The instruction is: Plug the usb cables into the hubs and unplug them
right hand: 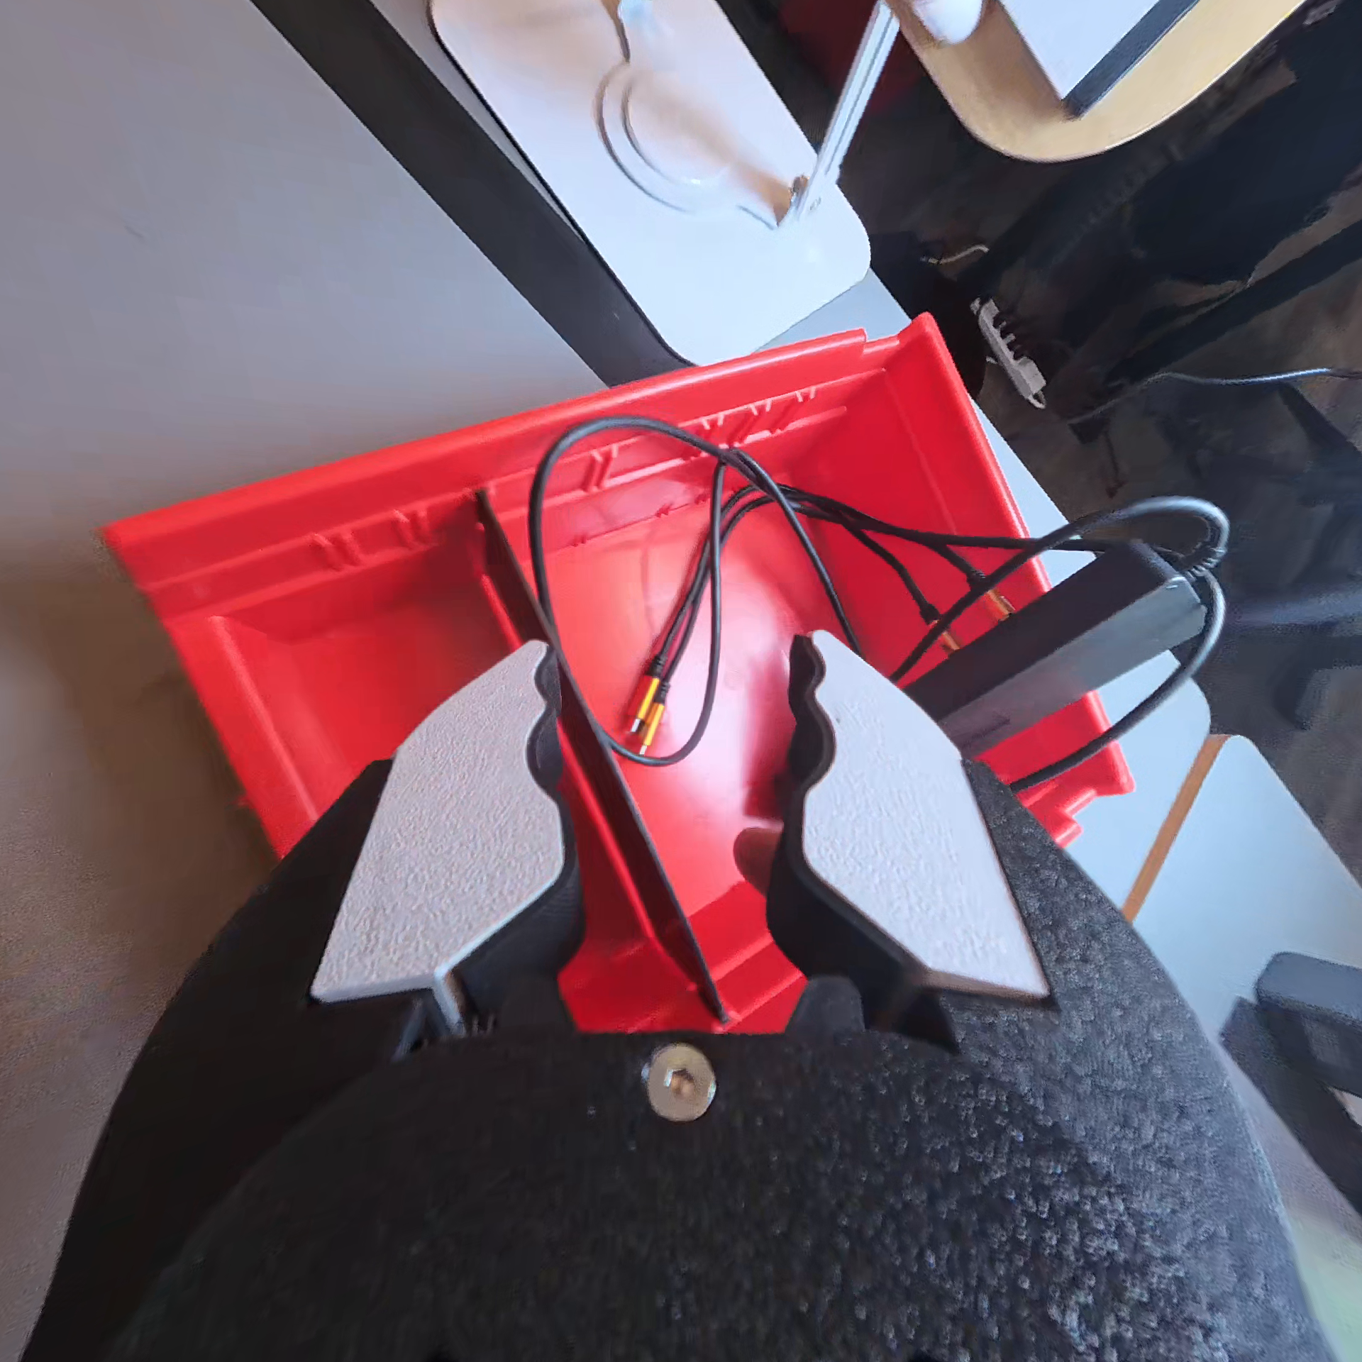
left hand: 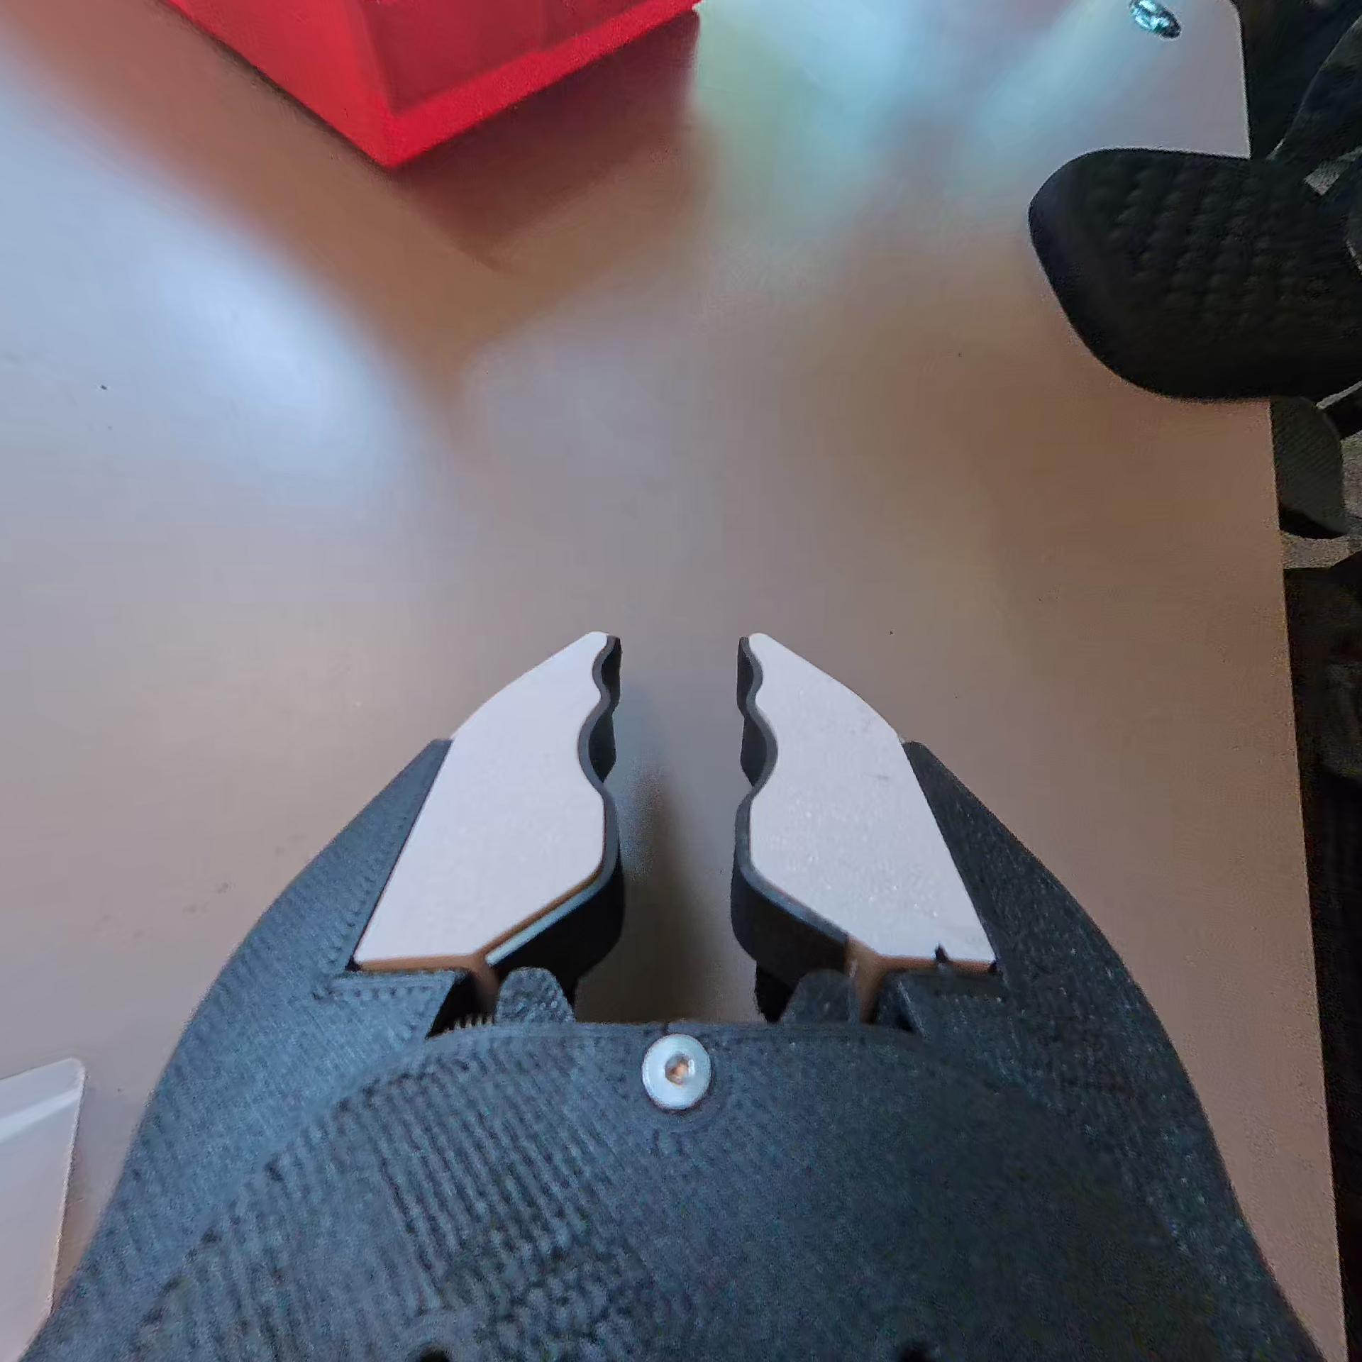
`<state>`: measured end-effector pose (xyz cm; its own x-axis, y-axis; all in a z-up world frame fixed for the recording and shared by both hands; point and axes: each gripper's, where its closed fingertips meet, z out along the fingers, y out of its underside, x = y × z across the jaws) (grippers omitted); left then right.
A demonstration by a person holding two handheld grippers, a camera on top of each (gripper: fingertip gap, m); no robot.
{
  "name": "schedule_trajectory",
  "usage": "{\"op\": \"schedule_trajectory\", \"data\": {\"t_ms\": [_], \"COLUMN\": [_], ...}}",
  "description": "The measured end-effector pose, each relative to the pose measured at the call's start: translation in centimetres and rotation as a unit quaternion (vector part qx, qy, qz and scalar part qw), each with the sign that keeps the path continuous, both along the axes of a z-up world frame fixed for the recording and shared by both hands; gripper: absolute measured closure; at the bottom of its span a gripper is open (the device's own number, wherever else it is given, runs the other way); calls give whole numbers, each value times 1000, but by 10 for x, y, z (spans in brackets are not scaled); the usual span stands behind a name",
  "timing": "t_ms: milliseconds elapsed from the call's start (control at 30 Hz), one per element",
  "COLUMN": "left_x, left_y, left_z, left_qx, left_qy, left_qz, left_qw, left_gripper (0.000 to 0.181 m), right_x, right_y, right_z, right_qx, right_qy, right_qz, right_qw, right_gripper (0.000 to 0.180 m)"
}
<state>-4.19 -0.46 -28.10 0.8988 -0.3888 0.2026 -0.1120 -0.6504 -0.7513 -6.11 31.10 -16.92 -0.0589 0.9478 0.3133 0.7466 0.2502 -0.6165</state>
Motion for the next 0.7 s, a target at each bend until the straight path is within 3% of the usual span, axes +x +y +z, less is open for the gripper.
{"op": "schedule_trajectory", "data": {"t_ms": [33, 200, 433, 700], "left_x": [1, -2, -27, -126], "left_y": [0, 3, -6, -48], "left_z": [2, 26, 95, 154], "left_qx": [4, 46, 145, 190], "left_qy": [-1, -2, 14, 68], "left_qz": [0, 14, 68, 211], "left_qw": [1000, 999, 987, 957], "left_gripper": [150, 149, 148, 147], "right_x": [3, 22, 47, 66], "right_y": [-8, -51, -108, -147], "right_z": [5, 20, 20, 0], "right_qx": [-11, -48, -109, -149], "right_qy": [15, 80, 187, 307], "right_qz": [0, 10, 7, -21], "right_qw": [1000, 996, 976, 940], "right_gripper": [118, 117, 119, 117]}}
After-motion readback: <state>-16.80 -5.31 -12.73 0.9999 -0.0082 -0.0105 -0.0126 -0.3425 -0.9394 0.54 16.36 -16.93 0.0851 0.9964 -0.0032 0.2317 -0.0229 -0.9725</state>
